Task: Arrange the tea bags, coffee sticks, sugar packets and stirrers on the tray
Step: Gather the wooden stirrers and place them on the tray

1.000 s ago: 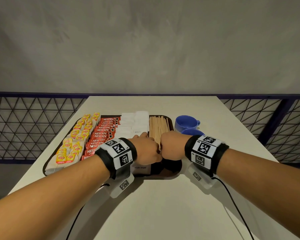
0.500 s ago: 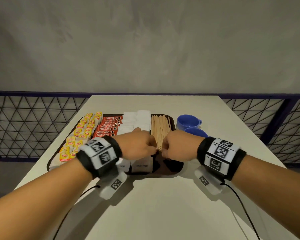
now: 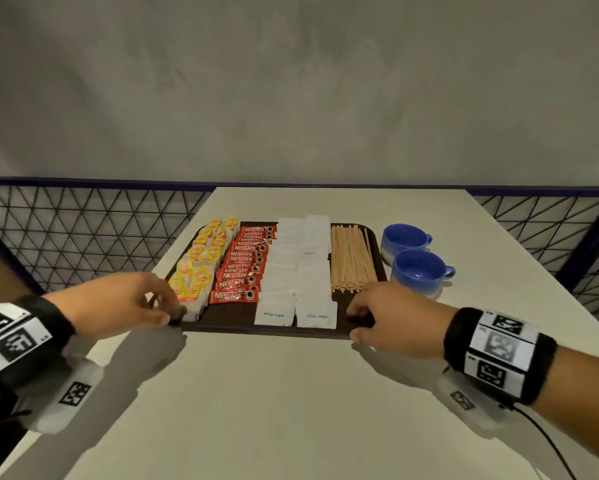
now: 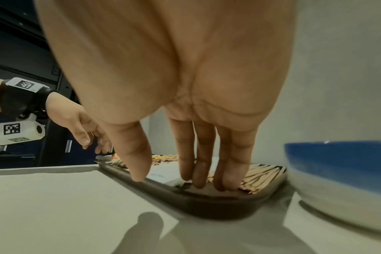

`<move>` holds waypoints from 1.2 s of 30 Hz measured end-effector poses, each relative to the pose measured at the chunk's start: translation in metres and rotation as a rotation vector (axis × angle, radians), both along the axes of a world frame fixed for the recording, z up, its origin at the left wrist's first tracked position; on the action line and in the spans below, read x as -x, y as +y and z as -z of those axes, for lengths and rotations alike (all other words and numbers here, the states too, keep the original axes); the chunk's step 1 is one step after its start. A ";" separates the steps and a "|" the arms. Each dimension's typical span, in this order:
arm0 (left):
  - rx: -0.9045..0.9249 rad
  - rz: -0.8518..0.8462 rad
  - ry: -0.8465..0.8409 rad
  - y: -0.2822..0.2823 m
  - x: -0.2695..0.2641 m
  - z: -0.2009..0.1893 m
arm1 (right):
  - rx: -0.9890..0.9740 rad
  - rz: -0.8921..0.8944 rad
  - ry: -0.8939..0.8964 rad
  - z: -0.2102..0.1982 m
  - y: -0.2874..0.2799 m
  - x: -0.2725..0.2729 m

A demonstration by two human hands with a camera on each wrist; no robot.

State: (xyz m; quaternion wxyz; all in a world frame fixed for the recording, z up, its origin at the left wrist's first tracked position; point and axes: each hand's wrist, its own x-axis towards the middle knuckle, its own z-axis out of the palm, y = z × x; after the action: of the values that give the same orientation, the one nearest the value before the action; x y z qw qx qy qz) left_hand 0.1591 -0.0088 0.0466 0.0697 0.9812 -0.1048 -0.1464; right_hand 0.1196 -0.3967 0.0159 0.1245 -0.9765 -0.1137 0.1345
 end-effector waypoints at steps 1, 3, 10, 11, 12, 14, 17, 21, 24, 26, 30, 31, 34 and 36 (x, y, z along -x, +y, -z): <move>0.005 0.008 0.011 0.001 0.003 0.005 | 0.032 -0.019 0.012 0.002 0.006 -0.001; 0.048 0.074 0.015 -0.008 0.009 0.015 | 0.107 -0.045 0.057 0.005 0.018 0.000; 0.076 0.278 0.090 -0.081 0.031 0.036 | 0.330 -0.072 0.097 0.013 0.043 0.006; 0.084 0.276 0.112 -0.085 0.031 0.040 | 0.339 -0.071 0.089 0.014 0.044 0.007; 0.089 0.272 0.130 -0.088 0.031 0.042 | 0.346 -0.068 0.080 0.014 0.045 0.008; 0.067 0.268 0.160 -0.092 0.031 0.048 | 0.350 -0.059 0.062 0.016 0.046 0.009; 0.058 0.277 0.156 -0.097 0.035 0.052 | 0.345 -0.051 0.049 0.017 0.048 0.011; 0.094 0.253 0.153 -0.095 0.036 0.051 | 0.335 -0.036 0.053 0.016 0.048 0.011; 0.144 0.251 0.146 -0.091 0.033 0.047 | 0.278 -0.022 0.074 0.010 0.043 0.007; 0.182 0.255 0.147 -0.087 0.029 0.046 | 0.233 -0.034 0.082 0.006 0.039 0.006; 0.134 0.257 0.143 -0.088 0.025 0.049 | 0.227 -0.055 0.064 0.008 0.036 0.004; 0.116 0.263 0.134 -0.089 0.025 0.051 | 0.233 -0.053 0.054 0.011 0.036 0.003; 0.160 0.287 0.101 -0.085 0.026 0.052 | 0.178 -0.051 0.042 0.016 0.031 0.002; 0.231 0.292 0.060 -0.074 0.028 0.046 | 0.065 -0.040 0.017 0.017 0.022 0.003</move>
State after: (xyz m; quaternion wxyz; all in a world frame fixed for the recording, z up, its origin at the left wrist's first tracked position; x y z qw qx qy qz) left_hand 0.1311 -0.0824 0.0003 0.1628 0.9363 -0.2600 -0.1712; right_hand 0.1170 -0.3743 -0.0007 0.0911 -0.9763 -0.1278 0.1491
